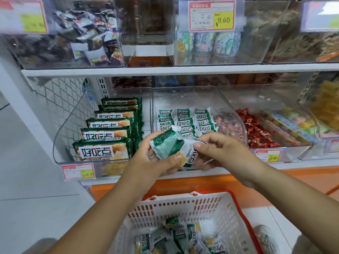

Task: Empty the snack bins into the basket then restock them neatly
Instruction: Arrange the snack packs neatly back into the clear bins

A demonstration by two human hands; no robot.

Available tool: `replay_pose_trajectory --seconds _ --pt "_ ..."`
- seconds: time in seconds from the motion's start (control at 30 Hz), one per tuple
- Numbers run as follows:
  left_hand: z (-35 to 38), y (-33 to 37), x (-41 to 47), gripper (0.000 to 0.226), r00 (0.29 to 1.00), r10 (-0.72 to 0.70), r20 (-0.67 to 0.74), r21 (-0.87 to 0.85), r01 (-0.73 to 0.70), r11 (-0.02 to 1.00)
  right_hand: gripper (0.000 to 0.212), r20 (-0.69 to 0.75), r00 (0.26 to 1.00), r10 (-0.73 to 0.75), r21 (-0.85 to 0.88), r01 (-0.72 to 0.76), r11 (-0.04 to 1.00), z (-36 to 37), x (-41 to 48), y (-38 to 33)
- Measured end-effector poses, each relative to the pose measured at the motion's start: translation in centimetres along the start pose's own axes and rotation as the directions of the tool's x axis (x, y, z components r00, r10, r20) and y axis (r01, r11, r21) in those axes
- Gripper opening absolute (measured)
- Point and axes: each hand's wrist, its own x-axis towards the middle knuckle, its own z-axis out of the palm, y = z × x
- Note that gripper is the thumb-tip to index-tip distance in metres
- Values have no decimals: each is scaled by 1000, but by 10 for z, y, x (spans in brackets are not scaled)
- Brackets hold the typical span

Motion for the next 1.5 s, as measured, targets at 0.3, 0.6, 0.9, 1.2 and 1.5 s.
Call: replay_pose_trajectory --seconds 0.3,0.6,0.9,1.2,1.5 --pt "3 -2 6 63 998 -35 -51 -1 36 999 53 103 995 15 19 -17 1000 7 8 8" --pt "-10 0 19 40 987 58 -153 195 -27 980 36 -19 993 -114 -863 41 503 -86 74 -35" --pt "-17 -2 24 30 990 93 -103 292 -59 955 50 183 951 249 -981 163 101 -76 118 1" --pt "-19 -1 26 41 992 73 -107 330 -34 943 45 173 943 285 -981 191 -38 -67 119 14" --pt "-19 1 26 47 992 59 -114 378 -12 926 45 145 984 101 -984 154 -92 -65 119 29"
